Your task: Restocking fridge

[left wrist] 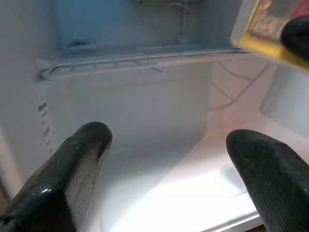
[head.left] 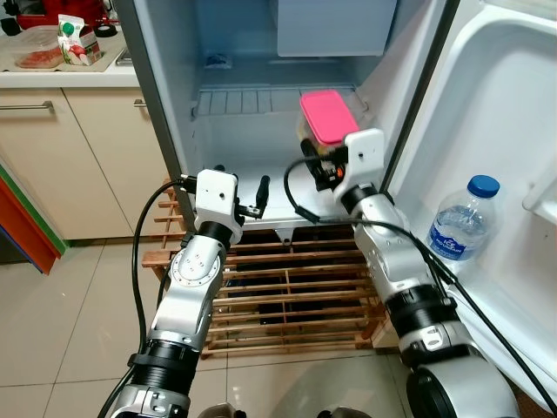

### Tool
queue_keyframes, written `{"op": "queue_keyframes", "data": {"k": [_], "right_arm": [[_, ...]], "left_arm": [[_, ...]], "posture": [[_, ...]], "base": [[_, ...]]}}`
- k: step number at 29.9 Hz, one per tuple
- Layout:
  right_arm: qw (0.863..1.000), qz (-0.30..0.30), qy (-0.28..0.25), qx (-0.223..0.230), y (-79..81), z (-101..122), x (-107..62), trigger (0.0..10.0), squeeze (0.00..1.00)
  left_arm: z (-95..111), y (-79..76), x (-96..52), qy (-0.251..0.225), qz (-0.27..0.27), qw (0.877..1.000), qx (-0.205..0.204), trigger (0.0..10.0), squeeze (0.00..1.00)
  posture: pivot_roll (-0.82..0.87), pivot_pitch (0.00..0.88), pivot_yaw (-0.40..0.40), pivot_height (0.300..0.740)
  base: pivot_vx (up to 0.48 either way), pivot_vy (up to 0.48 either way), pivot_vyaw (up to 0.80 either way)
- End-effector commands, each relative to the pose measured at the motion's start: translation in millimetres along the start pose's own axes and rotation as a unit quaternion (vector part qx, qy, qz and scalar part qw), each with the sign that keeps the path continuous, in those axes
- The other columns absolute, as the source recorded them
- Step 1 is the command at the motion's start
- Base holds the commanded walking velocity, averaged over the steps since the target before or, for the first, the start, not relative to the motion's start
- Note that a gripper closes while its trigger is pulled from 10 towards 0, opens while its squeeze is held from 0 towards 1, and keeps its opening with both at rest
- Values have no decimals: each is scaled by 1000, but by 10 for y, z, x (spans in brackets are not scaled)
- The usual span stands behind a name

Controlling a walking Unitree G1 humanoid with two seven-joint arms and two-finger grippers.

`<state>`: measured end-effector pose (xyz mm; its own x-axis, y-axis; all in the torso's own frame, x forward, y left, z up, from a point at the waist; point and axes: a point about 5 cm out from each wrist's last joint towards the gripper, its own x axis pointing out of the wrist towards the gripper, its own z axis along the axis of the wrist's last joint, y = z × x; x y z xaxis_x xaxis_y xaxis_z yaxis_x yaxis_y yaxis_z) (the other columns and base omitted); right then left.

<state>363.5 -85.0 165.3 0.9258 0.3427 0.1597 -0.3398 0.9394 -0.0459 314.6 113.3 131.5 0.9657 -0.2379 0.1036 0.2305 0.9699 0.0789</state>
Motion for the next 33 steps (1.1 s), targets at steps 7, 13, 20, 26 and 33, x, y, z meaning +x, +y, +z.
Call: {"op": "queue_keyframes", "data": {"k": [7, 13, 20, 26, 33], "right_arm": [[1000, 13, -4, 13, 17, 77, 113, 0, 0], [1000, 26, 2, 6, 34, 92, 179, 0, 0], [1000, 21, 0, -21, -9, 128, 228, 0, 0], [998, 5, -19, -61, -87, 312, 363, 0, 0], [997, 12, -24, -75, -52, 490, 512, 0, 0]], "left_arm": [[31, 21, 5, 3, 6, 1000, 10, 10000, 0], [57, -65, 20, -3, -20, 1000, 16, 10000, 0], [59, -177, 11, -3, -43, 999, 22, 10000, 0], [34, -235, -134, -55, -93, 993, 49, 10000, 0], [-111, -197, -370, -56, -111, 989, 84, 10000, 0]], "posture": [[20, 0, -7, 740], [28, 0, -9, 740], [34, 0, -9, 740], [64, 36, -28, 740], [128, 125, -51, 740]], "base": [[0, 227, 0], [0, 0, 0], [0, 0, 0], [0, 0, 0], [0, 0, 0]]}}
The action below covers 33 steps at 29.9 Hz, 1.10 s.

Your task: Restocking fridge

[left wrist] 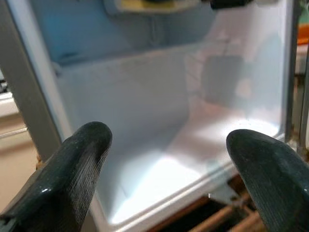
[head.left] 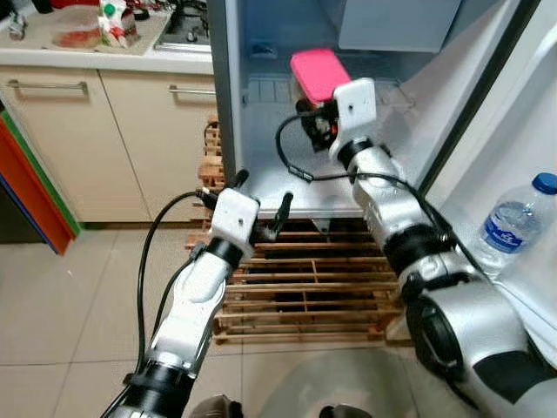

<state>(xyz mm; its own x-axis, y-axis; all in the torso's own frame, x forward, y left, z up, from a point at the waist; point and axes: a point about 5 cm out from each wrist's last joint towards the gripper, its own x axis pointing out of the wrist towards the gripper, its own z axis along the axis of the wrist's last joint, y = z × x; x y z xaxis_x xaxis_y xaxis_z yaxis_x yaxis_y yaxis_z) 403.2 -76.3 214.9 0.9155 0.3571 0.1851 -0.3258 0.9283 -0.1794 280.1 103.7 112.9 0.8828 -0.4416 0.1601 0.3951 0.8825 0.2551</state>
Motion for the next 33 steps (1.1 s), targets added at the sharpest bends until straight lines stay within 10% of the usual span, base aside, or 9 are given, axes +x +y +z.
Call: {"op": "queue_keyframes", "data": {"k": [1, 28, 29, 31, 32, 33], "right_arm": [[1000, 4, -10, -8, 15, 69, 38, 0, 0], [995, -36, -67, -58, -14, 770, 333, 0, 0], [996, -44, -58, -56, -10, 763, 342, 8196, 0], [996, -49, -53, -53, -15, 754, 343, 10000, 0], [996, -51, -53, -52, -15, 752, 343, 10000, 808], [996, -52, -52, -53, -13, 749, 343, 10000, 1000]], "left_arm": [[33, -13, -35, -9, -7, 1000, 9, 10000, 0], [194, -124, -915, 66, 26, 997, -20, 10000, 0], [201, -123, -953, 73, 30, 997, -20, 10000, 0], [219, -136, -986, 78, 32, 996, -20, 10000, 0], [222, -140, -997, 80, 34, 996, -21, 10000, 0], [228, -144, -1007, 83, 36, 996, -23, 10000, 0]], "posture": [[128, 125, -51, 740], [307, 265, 11, 740], [322, 280, 10, 740], [331, 286, 8, 740], [334, 289, 8, 740], [336, 294, 6, 740]], "base": [[0, 0, 0], [0, 0, 0], [0, 0, 0], [0, 0, 0], [0, 0, 0], [0, 0, 0]]}}
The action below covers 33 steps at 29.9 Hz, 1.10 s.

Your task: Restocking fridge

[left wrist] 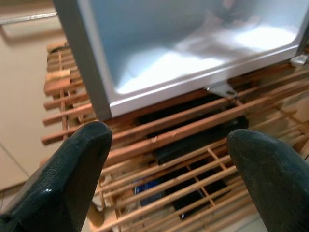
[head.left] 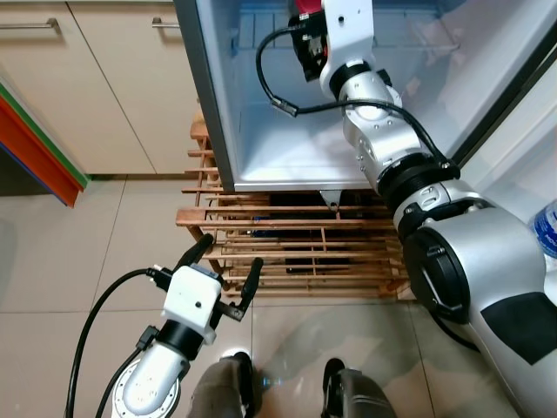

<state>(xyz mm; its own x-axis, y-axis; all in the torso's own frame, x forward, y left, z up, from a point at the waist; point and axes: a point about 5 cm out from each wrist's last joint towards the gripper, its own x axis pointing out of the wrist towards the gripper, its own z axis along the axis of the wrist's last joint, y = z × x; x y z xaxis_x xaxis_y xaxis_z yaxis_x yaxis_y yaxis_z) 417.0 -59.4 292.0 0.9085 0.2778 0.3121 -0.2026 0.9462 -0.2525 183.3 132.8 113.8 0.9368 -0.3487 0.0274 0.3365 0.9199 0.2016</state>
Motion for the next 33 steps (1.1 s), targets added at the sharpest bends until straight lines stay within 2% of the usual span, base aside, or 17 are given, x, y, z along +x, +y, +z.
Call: {"op": "queue_keyframes", "data": {"k": [1, 14, 23, 24, 31, 32, 33], "right_arm": [[1000, -1, 4, -1, 12, 19, 14, 10000, 1000], [1000, -8, 13, -19, -23, 8, 18, 10000, 1000], [1000, -13, 4, -26, -45, 65, 36, 10000, 1000], [1000, -16, 3, -26, -48, 68, 36, 0, 1000], [1000, -24, 4, -20, -74, 63, 34, 0, 1000], [1000, -22, 4, -19, -75, 61, 33, 0, 180], [1000, -23, 4, -18, -79, 62, 33, 0, 0]], "left_arm": [[15, -19, -30, 6, 0, 1000, 2, 10000, 0], [21, -76, -141, 35, 20, 999, -13, 10000, 0], [9, -109, -121, 42, 31, 998, -25, 10000, 0], [9, -110, -116, 42, 32, 998, -25, 10000, 0], [4, -131, -91, 43, 34, 998, -30, 10000, 0], [3, -134, -83, 42, 34, 998, -30, 10000, 0], [3, -138, -75, 41, 34, 998, -31, 10000, 0]], "posture": [[336, 294, 6, 740], [339, 334, -12, 740], [321, 336, -27, 740], [321, 336, -27, 740], [309, 334, -31, 740], [304, 332, -32, 740], [302, 331, -33, 740]], "base": [[0, 0, 0], [0, 0, 0], [0, 0, 0], [0, 0, 0], [0, 0, 0], [0, 0, 0], [0, 0, 0]]}}
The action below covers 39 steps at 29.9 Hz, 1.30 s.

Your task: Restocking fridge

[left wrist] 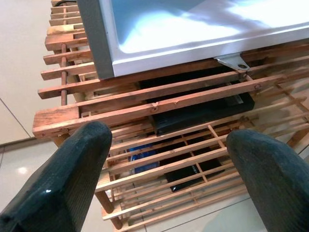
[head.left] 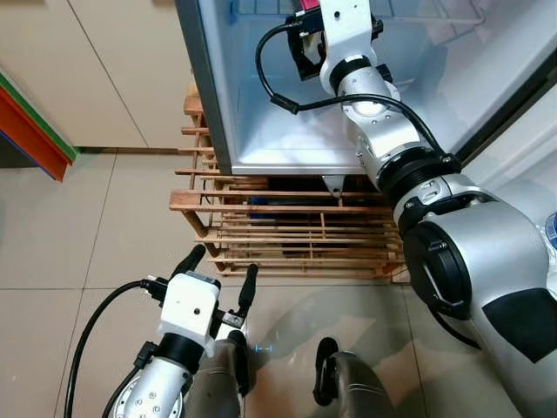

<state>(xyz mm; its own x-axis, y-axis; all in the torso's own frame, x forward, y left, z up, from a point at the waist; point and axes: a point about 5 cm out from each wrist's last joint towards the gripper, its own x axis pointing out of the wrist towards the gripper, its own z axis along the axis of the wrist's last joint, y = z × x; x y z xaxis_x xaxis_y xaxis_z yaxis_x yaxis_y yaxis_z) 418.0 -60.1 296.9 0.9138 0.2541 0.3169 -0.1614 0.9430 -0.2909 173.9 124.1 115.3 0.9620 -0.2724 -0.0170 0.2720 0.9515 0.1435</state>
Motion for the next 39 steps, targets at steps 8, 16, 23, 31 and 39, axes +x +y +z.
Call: {"op": "queue_keyframes", "data": {"k": [8, 16, 23, 31, 39], "right_arm": [[999, -16, -16, 34, -114, 108, 36, 0, 0], [998, -19, -38, 46, -174, 238, 70, 0, 0], [997, -10, -69, 43, -181, 387, 98, 0, 0], [995, 5, -101, 23, -148, 396, 63, 0, 0], [992, 64, -104, 31, 107, 19, -148, 0, 0]], "left_arm": [[-35, -52, 34, 9, -3, 1000, -6, 10000, 0], [-48, -46, 122, 7, -2, 1000, -10, 10000, 0], [-112, -68, 179, 17, -17, 1000, -4, 10000, 0], [-141, -24, 395, 15, -11, 1000, 6, 10000, 0], [-157, 2, 701, 7, -6, 1000, 13, 10000, 0]], "posture": [[280, 318, -35, 740], [266, 295, -38, 740], [244, 264, -43, 740], [191, 196, -41, 740], [135, 116, -48, 740]], "base": [[0, 0, 0], [0, 0, 0], [0, 0, 0], [0, 0, 0], [0, 0, 0]]}}
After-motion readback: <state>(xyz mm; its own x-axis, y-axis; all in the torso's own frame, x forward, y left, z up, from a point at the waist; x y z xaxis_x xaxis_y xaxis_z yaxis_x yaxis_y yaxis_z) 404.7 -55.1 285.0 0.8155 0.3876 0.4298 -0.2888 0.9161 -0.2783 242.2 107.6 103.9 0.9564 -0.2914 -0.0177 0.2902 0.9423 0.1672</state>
